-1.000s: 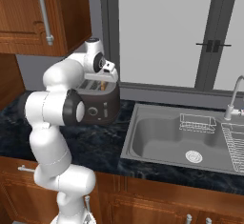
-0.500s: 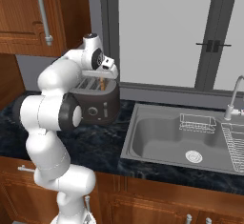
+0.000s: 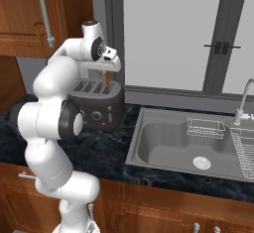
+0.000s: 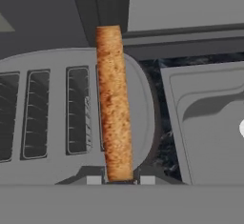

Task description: Start the toaster. Once the lever pops up, take the bread to the plate on the dining counter.

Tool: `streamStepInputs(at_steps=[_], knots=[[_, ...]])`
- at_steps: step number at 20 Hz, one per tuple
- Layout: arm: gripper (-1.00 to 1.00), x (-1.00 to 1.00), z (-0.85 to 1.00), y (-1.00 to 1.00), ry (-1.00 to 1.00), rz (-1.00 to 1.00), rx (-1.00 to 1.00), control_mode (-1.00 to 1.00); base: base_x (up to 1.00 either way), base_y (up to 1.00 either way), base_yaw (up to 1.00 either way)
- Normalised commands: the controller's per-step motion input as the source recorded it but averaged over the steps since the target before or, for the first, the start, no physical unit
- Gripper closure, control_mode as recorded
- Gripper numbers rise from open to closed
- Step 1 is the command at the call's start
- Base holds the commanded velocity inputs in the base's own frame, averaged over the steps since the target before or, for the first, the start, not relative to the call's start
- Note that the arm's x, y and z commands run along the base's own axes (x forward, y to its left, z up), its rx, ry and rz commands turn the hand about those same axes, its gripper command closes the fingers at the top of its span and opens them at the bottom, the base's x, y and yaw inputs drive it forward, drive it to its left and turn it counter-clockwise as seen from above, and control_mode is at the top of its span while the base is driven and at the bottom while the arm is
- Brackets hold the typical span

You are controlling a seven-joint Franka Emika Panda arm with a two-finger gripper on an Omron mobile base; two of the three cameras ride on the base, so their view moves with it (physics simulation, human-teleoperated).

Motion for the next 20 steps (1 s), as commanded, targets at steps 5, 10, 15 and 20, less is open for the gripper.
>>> streamStepInputs(at_steps=[5,10,15,20], knots=[[1.0,-0.26,0.32,0.0,0.0,0.0,0.0,-1.0,0.0,0.0,0.0],[1.0,-0.21,0.02,0.0,0.0,0.01,0.0,-1.0,0.0,0.0,0.0],[1.0,-0.11,0.01,0.0,0.0,0.0,0.0,-1.0,0.0,0.0,0.0],[1.0,-0.1,0.08,0.0,0.0,0.0,0.0,-1.0,0.0,0.0,0.0]])
